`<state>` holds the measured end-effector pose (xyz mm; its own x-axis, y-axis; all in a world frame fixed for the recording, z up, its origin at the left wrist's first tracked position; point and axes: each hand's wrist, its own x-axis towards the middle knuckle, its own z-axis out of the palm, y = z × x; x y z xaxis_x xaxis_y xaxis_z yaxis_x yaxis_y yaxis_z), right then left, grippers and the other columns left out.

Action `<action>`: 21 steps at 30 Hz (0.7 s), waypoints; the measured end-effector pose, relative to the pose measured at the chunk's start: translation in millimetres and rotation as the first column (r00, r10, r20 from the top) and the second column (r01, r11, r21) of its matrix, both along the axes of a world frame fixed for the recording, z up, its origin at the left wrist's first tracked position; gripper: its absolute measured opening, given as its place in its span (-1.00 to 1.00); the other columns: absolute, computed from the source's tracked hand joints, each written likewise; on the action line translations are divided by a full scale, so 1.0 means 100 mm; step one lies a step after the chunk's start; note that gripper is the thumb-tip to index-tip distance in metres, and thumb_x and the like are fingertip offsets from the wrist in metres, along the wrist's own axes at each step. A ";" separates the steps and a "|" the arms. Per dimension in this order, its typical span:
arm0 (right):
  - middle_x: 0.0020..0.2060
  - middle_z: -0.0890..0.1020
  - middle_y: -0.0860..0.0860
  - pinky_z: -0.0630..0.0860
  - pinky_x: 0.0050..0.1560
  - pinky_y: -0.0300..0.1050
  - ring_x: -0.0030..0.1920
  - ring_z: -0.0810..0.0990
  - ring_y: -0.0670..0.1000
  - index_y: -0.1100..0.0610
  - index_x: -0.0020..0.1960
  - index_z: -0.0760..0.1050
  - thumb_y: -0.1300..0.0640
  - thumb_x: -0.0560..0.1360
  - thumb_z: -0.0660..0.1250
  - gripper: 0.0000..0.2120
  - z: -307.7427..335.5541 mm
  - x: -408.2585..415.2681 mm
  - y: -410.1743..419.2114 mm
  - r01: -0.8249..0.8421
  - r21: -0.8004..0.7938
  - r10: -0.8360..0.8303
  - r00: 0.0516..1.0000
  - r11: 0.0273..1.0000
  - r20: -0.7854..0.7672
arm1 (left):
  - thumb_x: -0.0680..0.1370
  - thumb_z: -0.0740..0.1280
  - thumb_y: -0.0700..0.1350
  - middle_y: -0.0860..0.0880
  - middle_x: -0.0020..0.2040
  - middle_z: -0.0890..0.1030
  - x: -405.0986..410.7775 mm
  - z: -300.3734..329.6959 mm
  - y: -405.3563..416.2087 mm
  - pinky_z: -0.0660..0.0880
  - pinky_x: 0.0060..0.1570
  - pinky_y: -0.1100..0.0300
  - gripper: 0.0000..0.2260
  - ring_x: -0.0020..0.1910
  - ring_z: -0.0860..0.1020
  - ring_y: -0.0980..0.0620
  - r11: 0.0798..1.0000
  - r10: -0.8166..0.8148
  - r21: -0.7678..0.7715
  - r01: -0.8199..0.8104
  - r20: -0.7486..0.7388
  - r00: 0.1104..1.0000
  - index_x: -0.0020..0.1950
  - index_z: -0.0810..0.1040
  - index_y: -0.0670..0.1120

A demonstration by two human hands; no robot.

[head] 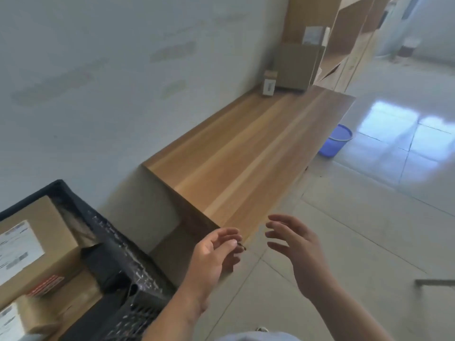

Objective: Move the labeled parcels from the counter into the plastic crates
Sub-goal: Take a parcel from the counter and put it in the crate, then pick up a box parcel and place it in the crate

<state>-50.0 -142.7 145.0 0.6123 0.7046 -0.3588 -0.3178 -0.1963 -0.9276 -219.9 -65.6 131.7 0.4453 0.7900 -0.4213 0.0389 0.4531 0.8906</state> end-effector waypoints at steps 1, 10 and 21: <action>-0.13 0.74 0.06 0.63 0.01 0.01 -0.10 0.69 0.04 0.14 0.03 0.71 0.27 0.60 0.38 -0.86 -0.02 0.18 -0.05 0.035 0.009 -0.035 0.999 0.999 -0.013 | 0.64 0.37 -0.26 -0.10 0.02 0.75 0.19 -0.03 -0.01 0.66 -0.10 0.18 -0.78 -0.06 0.73 -0.06 1.000 -0.001 -0.002 0.001 0.005 1.000 0.01 0.76 0.01; -0.15 0.75 0.05 0.63 -0.01 -0.03 -0.11 0.70 0.02 0.16 0.04 0.71 0.25 0.62 0.37 -0.86 -0.16 1.32 -0.07 0.221 0.000 -0.220 0.969 0.975 -0.116 | 0.64 0.37 -0.20 -0.07 0.04 0.75 1.41 0.01 0.32 0.63 -0.05 0.16 -0.84 -0.04 0.72 0.00 0.990 -0.136 0.011 0.137 -0.101 0.986 0.06 0.74 -0.02; -0.12 0.75 0.07 0.61 0.00 0.00 -0.09 0.71 0.05 0.12 0.00 0.73 0.25 0.61 0.37 -0.84 0.01 3.01 0.85 0.315 -0.053 -0.317 0.948 0.948 -0.030 | 0.65 0.34 -0.24 -0.10 0.05 0.73 3.40 0.05 1.56 0.65 0.03 0.13 -0.85 -0.01 0.68 0.01 0.974 -0.226 0.002 0.227 -0.055 0.972 0.14 0.68 -0.10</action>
<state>250.8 -58.0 145.9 0.7861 0.4589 -0.4141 -0.4054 -0.1229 -0.9058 119.9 90.4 136.6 0.5898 0.6746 -0.4440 0.1882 0.4198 0.8879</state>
